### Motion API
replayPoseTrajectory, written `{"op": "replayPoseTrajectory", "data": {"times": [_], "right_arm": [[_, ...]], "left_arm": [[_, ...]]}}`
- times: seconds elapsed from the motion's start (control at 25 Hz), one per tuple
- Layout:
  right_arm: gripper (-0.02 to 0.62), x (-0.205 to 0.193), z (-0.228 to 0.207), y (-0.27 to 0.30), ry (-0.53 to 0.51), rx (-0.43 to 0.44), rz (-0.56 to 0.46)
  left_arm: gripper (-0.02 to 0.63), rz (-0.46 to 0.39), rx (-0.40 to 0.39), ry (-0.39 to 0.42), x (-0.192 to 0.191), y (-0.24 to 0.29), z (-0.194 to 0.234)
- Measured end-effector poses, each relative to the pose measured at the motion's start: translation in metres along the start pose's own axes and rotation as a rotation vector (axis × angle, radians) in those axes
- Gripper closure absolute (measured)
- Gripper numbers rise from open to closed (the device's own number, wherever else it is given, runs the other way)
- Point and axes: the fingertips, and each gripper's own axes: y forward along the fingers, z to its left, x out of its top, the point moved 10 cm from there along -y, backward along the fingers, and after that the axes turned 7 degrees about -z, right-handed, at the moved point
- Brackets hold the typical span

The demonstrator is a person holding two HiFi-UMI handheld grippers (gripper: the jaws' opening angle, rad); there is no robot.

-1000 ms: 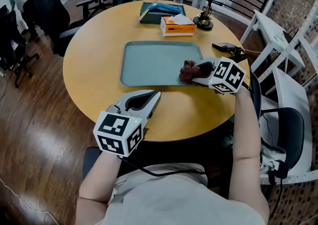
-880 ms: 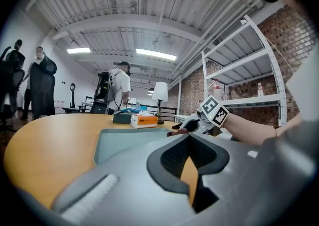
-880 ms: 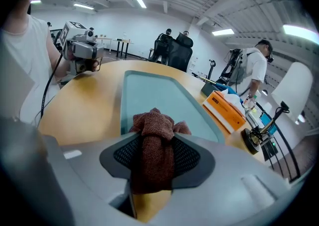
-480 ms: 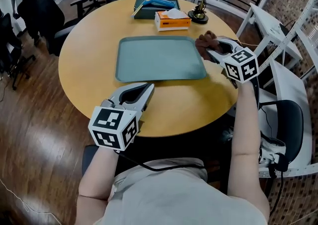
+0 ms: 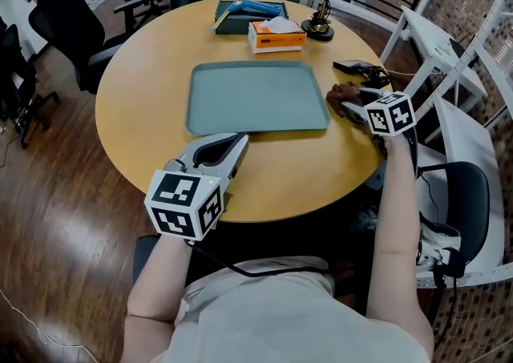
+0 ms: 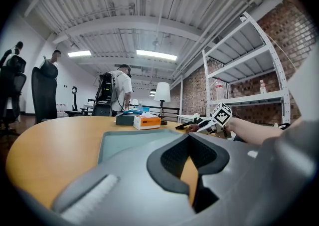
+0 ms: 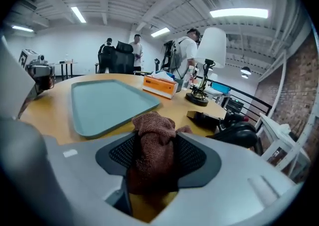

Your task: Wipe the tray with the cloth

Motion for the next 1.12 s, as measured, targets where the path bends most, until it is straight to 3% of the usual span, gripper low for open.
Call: {"op": "replayPoseTrajectory", "data": {"times": [0.12, 0.2, 0.24, 0.32, 0.4, 0.48, 0.68, 1.12], "right_arm": [[0.336, 0.015, 0.006, -0.027, -0.031, -0.091, -0.123], [0.356, 0.037, 0.024, -0.052, -0.043, -0.098, -0.267], [0.377, 0.049, 0.039, -0.063, -0.033, -0.044, -0.354], [0.413, 0.067, 0.076, -0.074, 0.007, 0.155, -0.523], [0.468, 0.073, 0.115, -0.068, 0.015, 0.354, -0.609], [0.546, 0.069, 0.152, -0.054, -0.035, 0.485, -0.591], [0.594, 0.051, 0.205, -0.021, -0.092, 0.647, -0.509], [0.595, 0.05, 0.203, -0.016, -0.001, 0.718, -0.511]], "left_arm": [[0.604, 0.005, 0.016, 0.003, -0.003, 0.001, 0.003], [0.604, 0.002, 0.022, 0.004, -0.003, 0.003, 0.005], [0.604, -0.001, 0.023, 0.004, -0.002, 0.004, 0.006], [0.604, -0.007, 0.021, 0.01, 0.0, 0.006, 0.007], [0.604, -0.018, 0.01, 0.024, 0.002, 0.01, 0.006], [0.604, -0.031, -0.01, 0.033, 0.001, 0.013, 0.006], [0.604, -0.008, -0.045, 0.055, -0.01, 0.016, 0.009], [0.604, 0.034, -0.066, 0.054, -0.012, 0.017, 0.009]]}}
